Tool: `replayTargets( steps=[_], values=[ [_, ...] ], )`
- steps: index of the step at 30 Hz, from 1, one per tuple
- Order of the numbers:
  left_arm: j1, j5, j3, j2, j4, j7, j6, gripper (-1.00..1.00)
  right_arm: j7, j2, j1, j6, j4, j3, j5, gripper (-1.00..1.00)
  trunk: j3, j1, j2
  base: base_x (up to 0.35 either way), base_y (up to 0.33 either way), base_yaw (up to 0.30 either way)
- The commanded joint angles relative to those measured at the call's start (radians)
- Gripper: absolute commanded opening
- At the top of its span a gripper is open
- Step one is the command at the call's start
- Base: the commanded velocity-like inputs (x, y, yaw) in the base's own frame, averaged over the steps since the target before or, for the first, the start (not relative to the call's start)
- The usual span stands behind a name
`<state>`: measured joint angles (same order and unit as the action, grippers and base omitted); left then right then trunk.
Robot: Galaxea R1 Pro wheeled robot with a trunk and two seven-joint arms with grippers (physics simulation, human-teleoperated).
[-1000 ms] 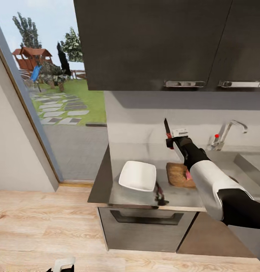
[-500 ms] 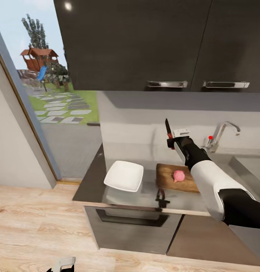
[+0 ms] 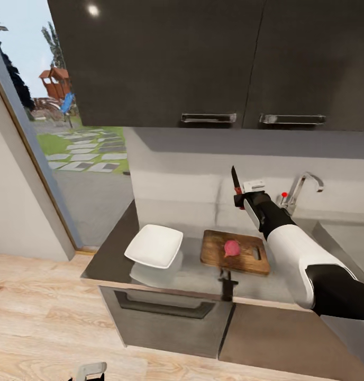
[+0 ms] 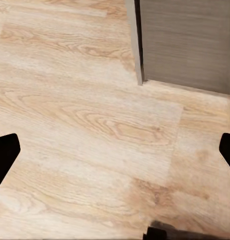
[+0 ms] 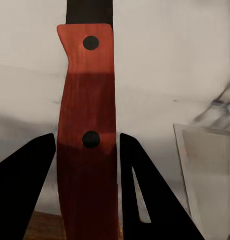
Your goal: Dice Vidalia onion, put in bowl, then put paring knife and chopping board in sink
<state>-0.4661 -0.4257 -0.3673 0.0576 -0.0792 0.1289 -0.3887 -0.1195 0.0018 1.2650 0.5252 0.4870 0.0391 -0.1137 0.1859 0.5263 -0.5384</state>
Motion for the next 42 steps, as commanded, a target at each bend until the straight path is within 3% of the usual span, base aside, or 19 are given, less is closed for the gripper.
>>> replayTargets(
  steps=[1,9,13,15,17,21,25,29,35,42],
  values=[
    [-0.001,-0.005,-0.009,-0.001,-0.004,0.001,-0.006,1.0,0.0,0.0,0.001,0.007,0.001,0.004,-0.009,-1.0,0.002,0.0,-0.002,0.0,-0.317,0.066],
    [0.003,-0.005,-0.009,0.0,-0.004,0.001,-0.006,1.0,0.0,0.0,0.001,0.007,0.004,0.006,-0.024,-1.0,0.002,0.0,-0.002,0.0,-0.216,0.051],
    [0.004,-0.005,-0.009,0.001,-0.004,0.0,-0.006,1.0,-0.002,0.003,0.001,0.009,0.014,0.043,-0.123,-1.0,0.002,0.0,-0.002,0.0,-0.036,0.007],
    [0.004,-0.004,-0.009,0.003,-0.004,0.0,-0.005,1.0,-0.004,0.008,0.001,0.012,0.009,0.085,-0.22,-1.0,0.002,0.0,-0.002,0.0,-0.011,0.002],
    [0.004,-0.004,-0.009,0.005,-0.004,0.0,-0.004,1.0,-0.004,0.014,0.001,0.013,0.004,0.103,-0.273,-1.0,0.002,0.0,-0.002,0.0,-0.006,0.001],
    [0.004,-0.003,-0.01,0.014,-0.004,0.0,-0.004,1.0,-0.005,0.021,0.001,0.014,-0.018,0.12,-0.325,-1.0,0.002,0.0,-0.002,0.0,-0.002,0.0],
    [0.004,-0.002,-0.01,0.018,-0.004,0.0,-0.004,1.0,-0.004,0.037,0.0,0.014,-0.055,0.18,-0.406,-1.0,0.002,0.0,-0.002,0.0,0.0,0.0],
    [0.004,-0.002,-0.01,0.019,-0.004,0.0,-0.004,1.0,-0.006,0.077,-0.025,0.008,-0.109,0.23,-0.472,-1.0,0.002,0.0,-0.002,0.0,-0.049,0.0],
    [0.004,-0.002,-0.01,0.019,-0.004,0.0,-0.004,1.0,-0.005,0.095,-0.042,0.004,-0.13,0.244,-0.493,-1.0,0.002,0.0,-0.002,-0.065,-0.191,0.0],
    [0.004,-0.002,-0.01,0.019,-0.004,0.0,-0.004,1.0,-0.009,0.095,-0.056,-0.015,-0.137,0.246,-0.499,-1.0,0.002,0.0,-0.002,-0.157,-0.263,0.0]
  ],
)
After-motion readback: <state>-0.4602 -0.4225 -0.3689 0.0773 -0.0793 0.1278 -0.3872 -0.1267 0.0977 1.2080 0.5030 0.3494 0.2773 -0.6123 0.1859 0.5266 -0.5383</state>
